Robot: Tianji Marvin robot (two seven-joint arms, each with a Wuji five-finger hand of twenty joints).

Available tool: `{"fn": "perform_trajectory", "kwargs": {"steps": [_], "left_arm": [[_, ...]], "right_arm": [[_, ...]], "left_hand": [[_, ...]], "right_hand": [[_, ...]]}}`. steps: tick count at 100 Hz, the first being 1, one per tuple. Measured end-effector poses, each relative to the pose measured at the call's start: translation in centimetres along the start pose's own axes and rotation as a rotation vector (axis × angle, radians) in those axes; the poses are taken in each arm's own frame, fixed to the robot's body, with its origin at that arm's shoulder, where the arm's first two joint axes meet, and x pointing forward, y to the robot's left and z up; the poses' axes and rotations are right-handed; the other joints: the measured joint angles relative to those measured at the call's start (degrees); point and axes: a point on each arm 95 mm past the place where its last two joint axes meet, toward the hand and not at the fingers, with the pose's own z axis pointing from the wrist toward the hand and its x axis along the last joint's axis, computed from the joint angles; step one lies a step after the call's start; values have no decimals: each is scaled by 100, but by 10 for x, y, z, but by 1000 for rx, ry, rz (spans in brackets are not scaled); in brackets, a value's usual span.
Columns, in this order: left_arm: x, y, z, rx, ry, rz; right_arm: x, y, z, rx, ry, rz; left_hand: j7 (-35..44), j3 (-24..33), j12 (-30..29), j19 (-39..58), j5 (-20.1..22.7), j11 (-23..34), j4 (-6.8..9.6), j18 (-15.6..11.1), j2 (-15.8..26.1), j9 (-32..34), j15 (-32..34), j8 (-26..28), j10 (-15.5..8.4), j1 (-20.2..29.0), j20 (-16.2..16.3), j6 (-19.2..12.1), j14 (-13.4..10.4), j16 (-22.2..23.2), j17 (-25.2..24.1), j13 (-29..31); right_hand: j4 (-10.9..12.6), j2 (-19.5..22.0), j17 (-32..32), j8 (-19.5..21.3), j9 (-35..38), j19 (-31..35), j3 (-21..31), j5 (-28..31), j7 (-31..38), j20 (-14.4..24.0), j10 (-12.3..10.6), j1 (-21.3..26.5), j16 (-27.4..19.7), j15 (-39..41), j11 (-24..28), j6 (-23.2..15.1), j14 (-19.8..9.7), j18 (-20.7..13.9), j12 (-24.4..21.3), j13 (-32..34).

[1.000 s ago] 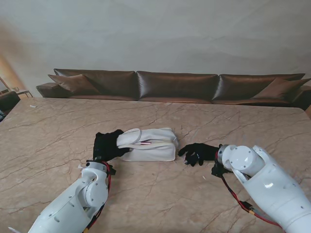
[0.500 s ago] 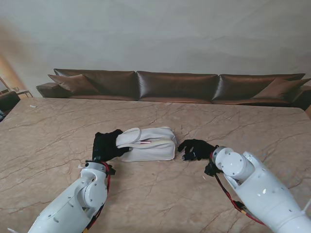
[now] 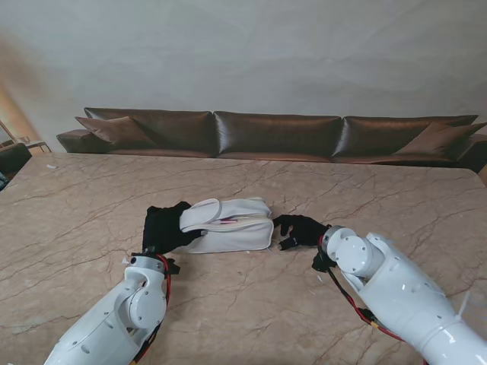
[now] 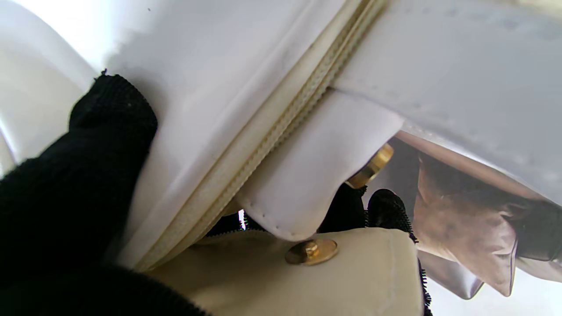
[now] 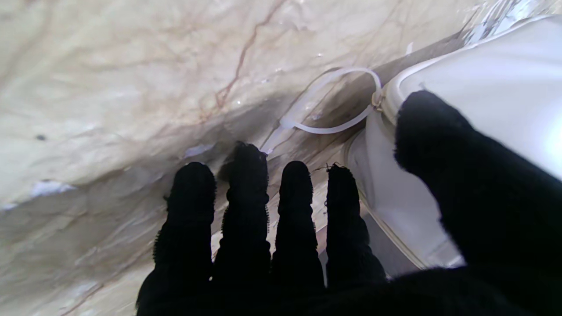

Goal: Pack the cosmetics bag

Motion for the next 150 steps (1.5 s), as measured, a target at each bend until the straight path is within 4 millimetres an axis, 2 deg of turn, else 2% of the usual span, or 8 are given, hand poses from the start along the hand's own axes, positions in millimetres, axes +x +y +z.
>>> {"fn": "perform_trajectory", "kwargs": {"steps": [47, 52, 63, 74, 84, 112, 126, 150], "left_arm": [[6, -8, -3, 54, 21, -66], [6, -8, -4, 59, 22, -71], [7, -9, -4, 70, 21, -75], [7, -10, -4, 80, 15, -86], [7, -9, -5, 85, 9, -94], [1, -4, -2, 86, -15, -88], [-4, -1, -1, 89, -41, -81], [-14, 5, -1, 90, -88, -89]], "right_arm": [[10, -1, 15, 18, 21, -50], [11, -2, 16, 16, 22, -48], [12, -3, 18, 12, 24, -44], [12, -3, 19, 7, 24, -44], [11, -3, 19, 5, 28, -31], [2, -3, 10, 60, 50, 199], [-4, -6, 5, 80, 36, 379], [-8, -10, 2, 81, 7, 547]], "left_hand": [[1, 1, 53, -10, 0, 160, 1, 0, 0, 18, 2, 159, -46, 4, 0, 40, 37, 15, -77, 0], [1, 1, 54, -21, 0, 160, 1, 0, 0, 19, 2, 203, -47, 4, 0, 40, 38, 15, -101, 0], [1, 1, 54, -69, 0, 162, 1, 0, 0, 19, 12, 209, -51, 4, 0, 40, 46, 21, -123, 0], [1, 1, 53, -75, 0, 164, 1, 0, 1, 19, 12, 215, -63, 4, 0, 40, 49, 23, -137, -1], [1, 1, 52, -77, 0, 164, 1, 0, 1, 19, 9, 217, -98, 4, 0, 40, 49, 23, -138, -1], [9, -75, -43, -113, -1, 164, 2, 0, 63, 20, 5, 218, -191, 4, 0, 40, 49, 23, -149, -9], [75, -311, -229, -138, -14, 157, 3, 0, 202, 20, 3, -22, -290, 2, 0, 41, 45, 17, -149, -11], [204, -369, -343, -139, -15, 151, 5, 0, 250, 20, 2, -282, -342, 0, 0, 41, 20, 5, -130, -12]], "right_hand": [[-1, -1, -363, -108, -799, 49, 190, 32, 374, 96, 119, 64, 287, 379, 35, -256, -106, -182, 11, -677], [-2, -1, -383, -108, -808, 70, 280, 426, 642, 127, 121, 70, 287, 387, 35, -343, -110, -198, 3, -694], [-6, -76, -388, 707, -808, 120, 351, 1268, 1203, 146, 174, 124, 287, 387, 32, -702, -112, -202, -224, -708], [-804, -283, -357, 838, -660, 197, 351, 1596, 2085, 269, 199, 484, 287, 387, -168, -1255, -143, -194, -560, -704], [-892, -226, -230, 839, -38, 275, 344, 2130, 2492, 279, 191, 663, 193, 386, -349, -1614, -146, -255, -776, -689], [-892, 789, -1, 777, 1158, 815, 171, 2194, 2511, 415, 59, 811, -471, -293, -349, -1201, -167, -835, -678, -136], [-796, 791, 288, 1195, 1538, 970, 189, 2192, 2511, 616, 35, 1013, -552, -289, -252, -1036, -140, -1108, -204, 132], [-496, 354, 510, 2038, 1954, 1035, 1036, 2430, 2511, 707, 32, 982, -249, 90, -89, -1013, -140, -1216, 143, 445]]}}
